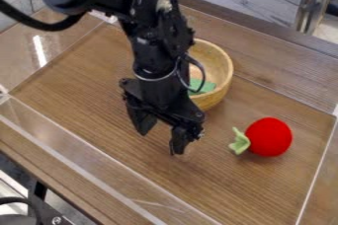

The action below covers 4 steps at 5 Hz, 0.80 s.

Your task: Move the red fruit to the right

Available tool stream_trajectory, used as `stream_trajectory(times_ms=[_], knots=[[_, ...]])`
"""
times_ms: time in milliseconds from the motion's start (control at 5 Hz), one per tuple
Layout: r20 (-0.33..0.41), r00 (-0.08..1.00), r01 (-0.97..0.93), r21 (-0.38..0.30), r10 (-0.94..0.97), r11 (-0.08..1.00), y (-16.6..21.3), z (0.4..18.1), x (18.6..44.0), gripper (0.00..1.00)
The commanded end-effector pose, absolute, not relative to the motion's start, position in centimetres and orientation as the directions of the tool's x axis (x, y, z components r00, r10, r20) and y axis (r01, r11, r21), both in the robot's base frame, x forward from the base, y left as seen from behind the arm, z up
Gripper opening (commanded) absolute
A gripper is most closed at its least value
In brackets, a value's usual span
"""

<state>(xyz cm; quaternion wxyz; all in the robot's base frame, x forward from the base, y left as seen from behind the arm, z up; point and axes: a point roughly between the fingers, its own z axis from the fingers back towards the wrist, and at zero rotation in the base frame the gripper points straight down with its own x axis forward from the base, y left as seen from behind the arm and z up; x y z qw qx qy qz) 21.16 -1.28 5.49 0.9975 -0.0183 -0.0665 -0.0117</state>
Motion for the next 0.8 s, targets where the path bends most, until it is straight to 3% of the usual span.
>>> stream_trajectory(times_ms=[0,400,600], knots=[[0.162,0.987,-0.012,-0.032,0.017,0.999,-0.6,5.4,21.5,1.0],[0.14,0.99,0.002,-0.006,-0.001,1.0,-3.4,5.9,22.2,1.0],[0.16,0.986,0.039,0.015,-0.041,0.999,-6.4,6.8,23.9,0.0]])
